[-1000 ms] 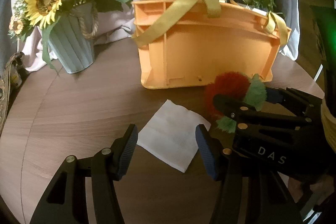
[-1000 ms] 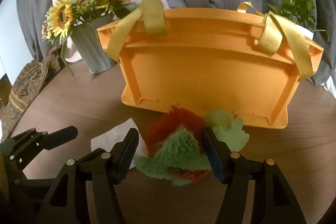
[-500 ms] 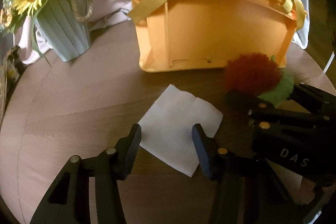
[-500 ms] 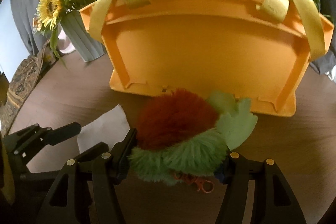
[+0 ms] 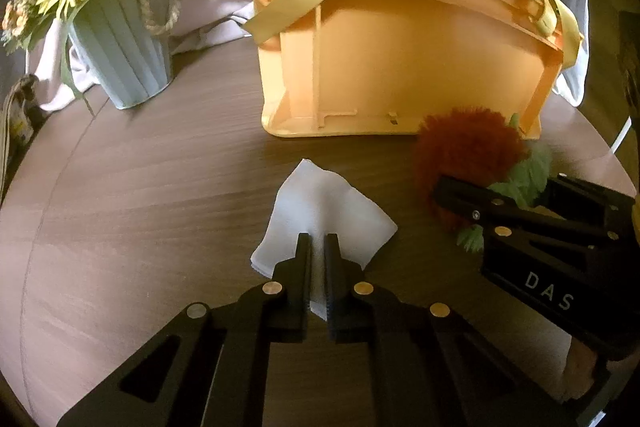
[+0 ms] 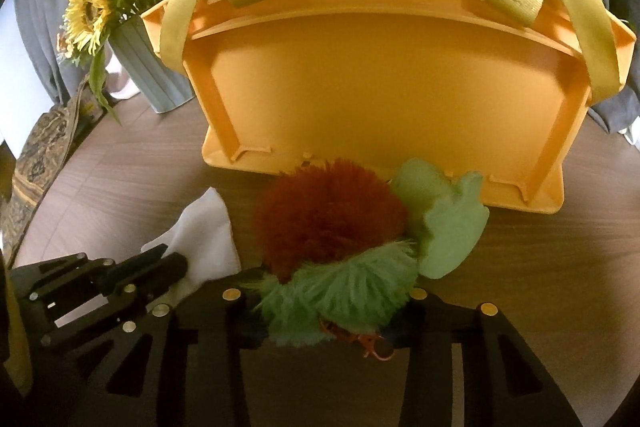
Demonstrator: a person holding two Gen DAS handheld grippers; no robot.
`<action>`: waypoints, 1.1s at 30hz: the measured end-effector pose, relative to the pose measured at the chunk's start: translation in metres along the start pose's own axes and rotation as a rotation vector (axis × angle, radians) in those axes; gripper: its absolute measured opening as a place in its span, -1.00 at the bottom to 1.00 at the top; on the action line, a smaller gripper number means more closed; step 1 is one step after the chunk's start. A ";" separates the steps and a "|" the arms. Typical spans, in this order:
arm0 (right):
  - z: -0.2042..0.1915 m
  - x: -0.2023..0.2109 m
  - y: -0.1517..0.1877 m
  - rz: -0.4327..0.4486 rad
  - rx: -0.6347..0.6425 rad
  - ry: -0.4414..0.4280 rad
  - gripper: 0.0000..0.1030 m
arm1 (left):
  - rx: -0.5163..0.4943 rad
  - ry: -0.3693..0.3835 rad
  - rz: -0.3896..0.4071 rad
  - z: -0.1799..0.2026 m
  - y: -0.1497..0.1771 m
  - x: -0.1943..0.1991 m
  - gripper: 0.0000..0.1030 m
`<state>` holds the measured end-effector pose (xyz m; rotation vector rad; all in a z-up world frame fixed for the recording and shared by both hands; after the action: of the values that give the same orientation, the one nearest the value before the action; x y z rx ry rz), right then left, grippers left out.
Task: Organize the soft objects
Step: 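Lift the fuzzy plush with the right tool while the left tool lifts the white tissue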
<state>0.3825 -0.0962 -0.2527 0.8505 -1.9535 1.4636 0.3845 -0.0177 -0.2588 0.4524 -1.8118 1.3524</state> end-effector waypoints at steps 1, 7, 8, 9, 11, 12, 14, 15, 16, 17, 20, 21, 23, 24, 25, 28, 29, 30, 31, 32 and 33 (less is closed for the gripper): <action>0.001 0.001 0.000 0.002 -0.002 -0.001 -0.23 | 0.008 -0.004 0.005 -0.001 -0.001 0.001 -0.85; -0.004 0.010 0.001 0.009 -0.004 -0.024 -0.24 | 0.035 -0.008 0.047 -0.001 -0.004 0.019 -0.85; -0.004 0.012 0.000 0.009 -0.006 -0.028 -0.24 | 0.039 -0.009 0.052 -0.001 -0.003 0.023 -0.85; -0.005 0.013 0.000 0.009 -0.008 -0.031 -0.24 | 0.042 -0.008 0.058 -0.001 -0.004 0.026 -0.85; -0.005 0.019 -0.001 0.018 -0.014 -0.036 -0.24 | 0.048 -0.010 0.073 -0.001 -0.005 0.034 -0.85; -0.003 0.023 -0.001 0.022 -0.015 -0.039 -0.24 | 0.050 -0.010 0.079 -0.001 -0.006 0.037 -0.85; -0.003 0.031 -0.003 0.034 -0.018 -0.041 -0.24 | 0.056 -0.009 0.093 0.001 -0.006 0.047 -0.85; -0.004 0.033 -0.004 0.037 -0.020 -0.042 -0.24 | 0.061 -0.008 0.099 0.001 -0.006 0.051 -0.85; -0.004 0.036 -0.004 0.041 -0.023 -0.045 -0.24 | 0.068 -0.005 0.107 0.001 -0.008 0.056 -0.85; -0.001 0.040 -0.006 0.045 -0.027 -0.047 -0.24 | 0.071 -0.004 0.113 0.000 -0.008 0.059 -0.85; -0.002 0.052 -0.009 0.060 -0.034 -0.052 -0.24 | 0.085 -0.004 0.137 -0.002 -0.012 0.069 -0.85; -0.002 0.056 -0.011 0.066 -0.036 -0.053 -0.24 | 0.089 -0.004 0.144 -0.002 -0.013 0.074 -0.85; -0.003 0.063 -0.014 0.077 -0.038 -0.056 -0.24 | 0.091 -0.005 0.159 -0.002 -0.017 0.082 -0.85; -0.004 0.069 -0.016 0.085 -0.039 -0.058 -0.24 | 0.091 -0.006 0.164 -0.002 -0.019 0.084 -0.85; -0.004 0.072 -0.017 0.090 -0.039 -0.059 -0.24 | 0.090 -0.008 0.173 -0.002 -0.021 0.089 -0.85; -0.007 0.083 -0.021 0.113 -0.037 -0.059 -0.24 | 0.088 -0.012 0.195 -0.003 -0.026 0.099 -0.85; -0.008 0.086 -0.022 0.118 -0.036 -0.060 -0.24 | 0.089 -0.014 0.205 -0.004 -0.029 0.103 -0.85; -0.008 0.091 -0.023 0.123 -0.036 -0.062 -0.24 | 0.090 -0.014 0.212 -0.004 -0.031 0.106 -0.85; -0.008 0.096 -0.024 0.131 -0.036 -0.063 -0.24 | 0.091 -0.013 0.219 -0.004 -0.033 0.110 -0.85; -0.009 0.100 -0.026 0.138 -0.035 -0.065 -0.24 | 0.091 -0.014 0.229 -0.004 -0.035 0.114 -0.85; -0.010 0.102 -0.028 0.143 -0.033 -0.066 -0.24 | 0.089 -0.017 0.235 -0.004 -0.036 0.117 -0.85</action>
<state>0.3381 -0.1085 -0.1572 0.7676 -2.1192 1.4963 0.3405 -0.0062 -0.1454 0.3048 -1.8697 1.5978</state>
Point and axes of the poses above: each gripper's, at about its wrist camera, not at the fingertips, and x roughly against the way its jaws point, z to its right, y to its underside, the point moved 4 cm from there along -x, roughly the way its jaws point, and after that the axes turned 11 degrees about -x, right-handed, at the moved point
